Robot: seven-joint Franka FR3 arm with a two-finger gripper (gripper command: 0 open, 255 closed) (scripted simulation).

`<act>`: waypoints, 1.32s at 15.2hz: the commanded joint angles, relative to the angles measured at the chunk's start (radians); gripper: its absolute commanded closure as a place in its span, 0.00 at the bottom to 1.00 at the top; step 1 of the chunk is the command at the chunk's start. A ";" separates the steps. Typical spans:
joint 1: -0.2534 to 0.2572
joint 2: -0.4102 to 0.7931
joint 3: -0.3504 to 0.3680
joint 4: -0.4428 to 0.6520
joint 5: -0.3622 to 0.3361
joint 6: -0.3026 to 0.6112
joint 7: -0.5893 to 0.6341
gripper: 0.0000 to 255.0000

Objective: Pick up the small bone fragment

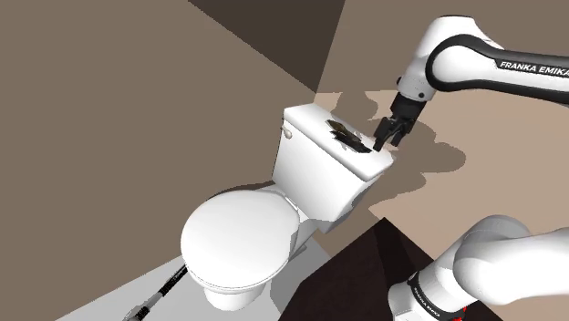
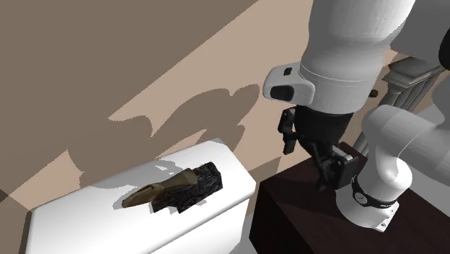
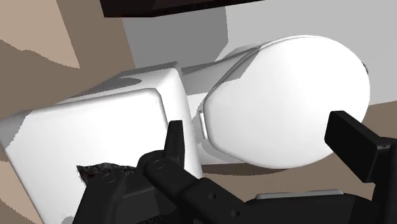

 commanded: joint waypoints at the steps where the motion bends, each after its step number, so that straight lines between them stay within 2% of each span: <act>1: -0.005 0.064 -0.027 0.023 -0.014 0.054 -0.034 0.00; 10: -0.015 0.364 -0.132 0.175 -0.014 0.252 -0.183 0.00; 20: -0.044 0.731 -0.203 0.467 0.099 0.368 -0.371 0.00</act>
